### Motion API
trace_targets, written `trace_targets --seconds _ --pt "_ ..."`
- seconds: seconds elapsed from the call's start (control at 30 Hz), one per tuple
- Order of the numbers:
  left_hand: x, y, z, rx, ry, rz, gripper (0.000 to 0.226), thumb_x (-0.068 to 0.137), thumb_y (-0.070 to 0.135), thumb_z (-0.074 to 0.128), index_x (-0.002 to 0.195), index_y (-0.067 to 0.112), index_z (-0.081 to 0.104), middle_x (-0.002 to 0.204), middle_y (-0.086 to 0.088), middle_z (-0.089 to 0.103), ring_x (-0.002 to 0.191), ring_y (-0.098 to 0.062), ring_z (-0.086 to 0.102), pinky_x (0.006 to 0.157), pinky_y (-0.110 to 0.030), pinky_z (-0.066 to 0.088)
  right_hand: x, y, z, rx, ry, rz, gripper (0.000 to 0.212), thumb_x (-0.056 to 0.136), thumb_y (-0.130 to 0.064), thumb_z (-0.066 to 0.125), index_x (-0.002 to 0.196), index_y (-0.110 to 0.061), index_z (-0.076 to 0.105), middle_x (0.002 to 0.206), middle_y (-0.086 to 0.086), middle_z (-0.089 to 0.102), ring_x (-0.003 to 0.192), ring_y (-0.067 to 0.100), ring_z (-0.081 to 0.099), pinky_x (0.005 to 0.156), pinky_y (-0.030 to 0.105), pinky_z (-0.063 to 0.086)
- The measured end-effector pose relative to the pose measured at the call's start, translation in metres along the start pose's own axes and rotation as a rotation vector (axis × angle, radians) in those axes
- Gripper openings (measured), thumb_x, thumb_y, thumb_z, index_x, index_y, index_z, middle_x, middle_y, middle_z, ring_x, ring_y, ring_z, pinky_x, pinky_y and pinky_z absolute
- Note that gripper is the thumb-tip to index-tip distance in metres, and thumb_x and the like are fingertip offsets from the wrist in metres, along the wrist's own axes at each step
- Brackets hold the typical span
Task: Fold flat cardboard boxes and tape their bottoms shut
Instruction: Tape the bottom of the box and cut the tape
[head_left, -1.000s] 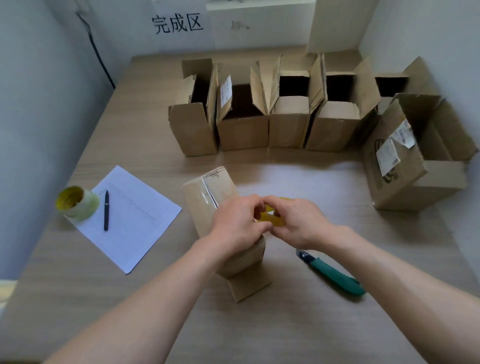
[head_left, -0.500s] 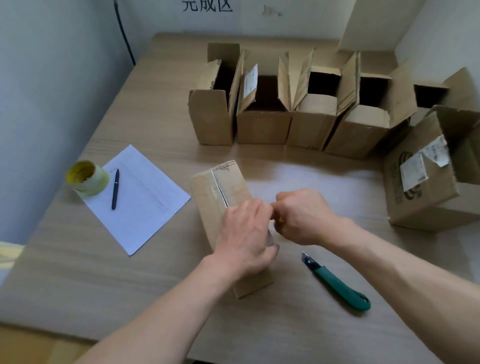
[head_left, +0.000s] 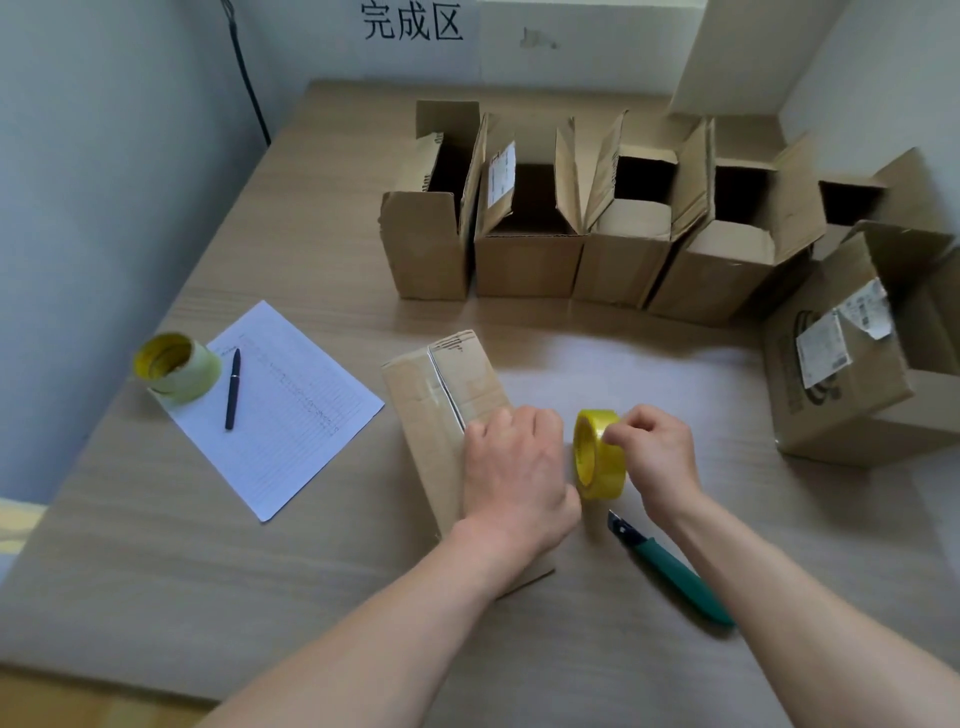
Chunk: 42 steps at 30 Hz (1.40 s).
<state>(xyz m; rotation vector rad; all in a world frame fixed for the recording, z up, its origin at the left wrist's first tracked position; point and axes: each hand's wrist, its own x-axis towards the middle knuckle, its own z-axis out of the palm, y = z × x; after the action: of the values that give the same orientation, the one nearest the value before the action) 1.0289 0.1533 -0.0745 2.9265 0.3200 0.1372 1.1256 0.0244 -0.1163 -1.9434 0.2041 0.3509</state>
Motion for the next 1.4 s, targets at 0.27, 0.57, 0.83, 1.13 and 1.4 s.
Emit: trace_targets --seconds 0.27,0.57,0.83,1.13,1.4 --pt "0.005 0.003 -0.002 -0.139 -0.018 -0.069 0.021 0.078 0.022 0.053 0.099 0.024 0.051 0.101 0.001 0.059 0.095 -0.03 0.055 0.077 -0.039 0.034 -0.013 -0.001 -0.011 0.215 0.103 0.014 0.031 0.074 0.0 0.068 0.053 -0.013 0.05 0.053 -0.001 0.04 0.054 0.013 0.036 0.047 0.025 0.03" --pt "-0.016 -0.022 -0.008 -0.116 -0.206 -0.427 0.116 0.058 0.093 0.037 0.147 0.025 0.009 0.158 -0.003 -0.012 0.145 -0.036 -0.016 0.104 -0.064 0.026 -0.011 -0.001 -0.009 0.219 0.222 -0.119 0.022 0.074 -0.004 0.07 0.062 0.0 0.052 0.064 0.007 0.045 0.063 0.016 0.04 0.06 0.03 0.032" --pt "0.031 -0.053 -0.022 -0.07 -0.457 0.106 0.073 0.065 0.029 0.068 0.13 0.027 0.035 0.159 0.012 -0.002 0.148 -0.024 -0.013 0.108 -0.068 0.008 -0.015 -0.004 -0.011 0.222 0.259 -0.148 0.023 0.075 -0.002 0.07 0.06 -0.011 0.055 0.063 0.006 0.044 0.062 0.015 0.039 0.059 0.03 0.03" --pt "0.068 -0.073 -0.031 0.07 -0.234 0.069 0.077 0.071 0.059 0.06 0.137 0.033 0.03 0.128 0.0 0.041 0.117 -0.028 0.035 0.089 -0.046 0.043 -0.02 -0.012 -0.038 0.205 0.329 -0.199 0.034 0.074 0.004 0.069 0.053 -0.012 0.048 0.067 -0.006 0.06 0.067 0.003 0.055 0.061 0.026 0.036" --pt "0.075 -0.08 -0.022 0.055 -0.172 0.412 0.056 0.082 0.008 0.059 0.132 0.033 0.054 0.117 -0.003 0.043 0.107 -0.029 0.038 0.088 -0.043 0.039 -0.027 -0.003 -0.043 0.203 0.304 -0.182 0.033 0.074 0.005 0.07 0.053 -0.009 0.049 0.067 -0.006 0.061 0.059 0.008 0.048 0.056 0.023 0.034"
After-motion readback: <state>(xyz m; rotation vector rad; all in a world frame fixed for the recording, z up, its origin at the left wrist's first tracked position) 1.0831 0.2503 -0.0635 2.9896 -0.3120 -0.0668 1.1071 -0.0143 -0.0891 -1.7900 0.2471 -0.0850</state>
